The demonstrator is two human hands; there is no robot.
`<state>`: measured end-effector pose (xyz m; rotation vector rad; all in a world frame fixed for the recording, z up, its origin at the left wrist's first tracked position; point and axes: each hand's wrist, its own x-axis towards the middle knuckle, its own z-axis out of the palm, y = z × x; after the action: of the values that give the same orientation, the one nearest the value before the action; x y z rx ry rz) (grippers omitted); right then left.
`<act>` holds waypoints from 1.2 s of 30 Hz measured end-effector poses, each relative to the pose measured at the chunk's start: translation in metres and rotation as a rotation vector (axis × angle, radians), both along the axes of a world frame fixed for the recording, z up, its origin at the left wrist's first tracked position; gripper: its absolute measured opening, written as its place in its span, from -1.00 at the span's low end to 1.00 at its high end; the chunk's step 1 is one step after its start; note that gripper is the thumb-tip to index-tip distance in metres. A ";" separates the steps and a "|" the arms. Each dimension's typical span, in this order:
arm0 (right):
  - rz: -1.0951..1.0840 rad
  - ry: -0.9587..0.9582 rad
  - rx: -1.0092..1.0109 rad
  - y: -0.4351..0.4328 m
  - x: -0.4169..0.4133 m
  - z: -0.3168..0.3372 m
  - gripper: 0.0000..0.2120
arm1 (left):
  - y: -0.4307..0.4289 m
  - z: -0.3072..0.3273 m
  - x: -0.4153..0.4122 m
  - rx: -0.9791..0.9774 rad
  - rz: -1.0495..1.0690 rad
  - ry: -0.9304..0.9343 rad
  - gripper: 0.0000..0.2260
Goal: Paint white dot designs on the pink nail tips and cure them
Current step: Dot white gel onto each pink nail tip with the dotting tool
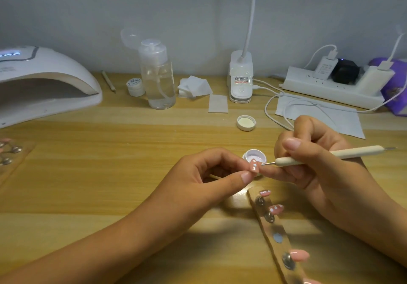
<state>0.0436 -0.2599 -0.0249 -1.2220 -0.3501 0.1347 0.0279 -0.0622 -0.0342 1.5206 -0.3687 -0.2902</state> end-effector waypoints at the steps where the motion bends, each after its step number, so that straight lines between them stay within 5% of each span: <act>1: 0.002 0.005 -0.001 0.000 0.000 0.000 -0.81 | 0.000 0.000 0.000 0.001 0.001 0.001 -0.94; 36: 0.089 -0.049 -0.044 -0.002 -0.001 -0.003 -0.75 | 0.002 -0.003 0.001 0.027 -0.028 -0.048 -0.91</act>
<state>0.0422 -0.2617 -0.0277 -1.2547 -0.4468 0.1902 0.0293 -0.0606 -0.0372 1.5518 -0.4256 -0.2817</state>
